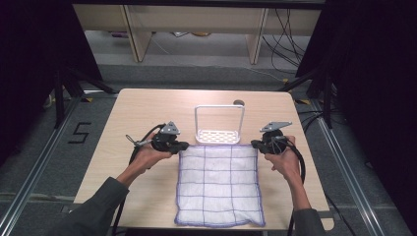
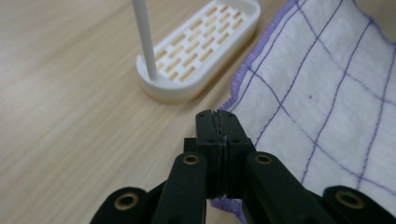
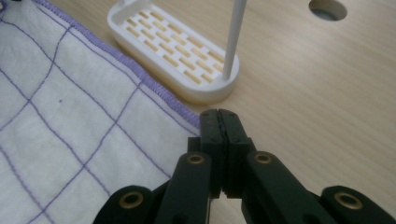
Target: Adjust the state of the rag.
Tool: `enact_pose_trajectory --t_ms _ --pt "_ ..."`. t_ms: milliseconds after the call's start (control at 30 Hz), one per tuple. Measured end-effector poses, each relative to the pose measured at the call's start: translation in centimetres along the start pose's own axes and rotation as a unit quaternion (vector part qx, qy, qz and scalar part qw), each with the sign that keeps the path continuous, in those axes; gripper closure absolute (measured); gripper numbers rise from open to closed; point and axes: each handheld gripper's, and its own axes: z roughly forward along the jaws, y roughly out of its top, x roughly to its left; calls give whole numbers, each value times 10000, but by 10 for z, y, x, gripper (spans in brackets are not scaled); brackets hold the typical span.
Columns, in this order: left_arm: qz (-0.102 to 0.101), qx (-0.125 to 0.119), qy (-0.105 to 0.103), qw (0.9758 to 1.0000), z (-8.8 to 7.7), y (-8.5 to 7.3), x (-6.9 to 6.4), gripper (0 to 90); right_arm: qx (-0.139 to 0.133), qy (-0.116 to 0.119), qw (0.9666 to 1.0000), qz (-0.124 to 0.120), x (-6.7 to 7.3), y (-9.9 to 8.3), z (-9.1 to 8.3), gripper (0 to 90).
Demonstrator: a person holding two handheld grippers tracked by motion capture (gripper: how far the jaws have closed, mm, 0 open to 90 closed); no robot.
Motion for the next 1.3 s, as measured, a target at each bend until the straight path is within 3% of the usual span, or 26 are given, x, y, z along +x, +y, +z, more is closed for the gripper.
enact_pose_trajectory --t_ms 33,67,133,200,300,367,467,500,633,733,767,833,867,1000,1133,1200,1233,1300 --pt "19 -73 25 10000 -3 5 1 881 -106 -44 9999 -9 0 2 -2 900" --pt "3 -151 34 9999 -6 7 2 882 -47 -41 10000 -22 0 6 -7 900" --pt "159 -198 45 9997 -14 12 5 882 -186 -69 9998 -51 1 11 -13 900" --pt "143 -341 92 9993 -21 13 2 881 -252 -55 9996 -122 5 13 -21 900" --pt "303 -431 -3 9986 -34 8 -12 881 -343 -40 9991 -241 15 11 -33 900" --pt "366 -465 -109 9982 -42 0 -23 881 -511 14 9978 -414 26 -2 -47 900" --pt "479 -534 -278 9970 -53 -12 -41 881 -565 38 9973 -467 34 -11 -55 900" --pt "596 -490 -315 9965 -56 -17 -48 881 -632 23 9967 -511 37 -17 -58 900" --pt "653 -424 -462 9959 -63 -31 -64 880 -561 92 9977 -371 57 -43 -70 900" --pt "613 -417 -624 9953 -64 -45 -79 880 -497 83 9968 -617 66 -56 -73 900" --pt "671 -353 -645 9950 -64 -49 -84 880 -487 83 9974 -519 71 -60 -73 900" --pt "684 -264 -731 9946 -63 -58 -94 880 -458 76 9969 -635 76 -67 -75 900" --pt "787 -248 -728 9939 -63 -60 -96 880 -425 77 9965 -721 79 -71 -74 900" --pt "881 0 -874 9923 -58 -74 -108 878 -282 19 9963 -810 90 -85 -75 900" --pt "983 166 -986 9901 -54 -86 -118 878 -110 50 9971 -753 104 -101 -70 900" --pt "1095 264 -922 9894 -53 -90 -120 877 -94 74 9969 -781 107 -107 -67 900" --pt "1006 235 -975 9899 -52 -91 -123 877 -40 55 9971 -755 109 -111 -67 900" --pt "1110 254 -1016 9883 -52 -92 -124 875 -14 68 9965 -827 108 -115 -66 900"
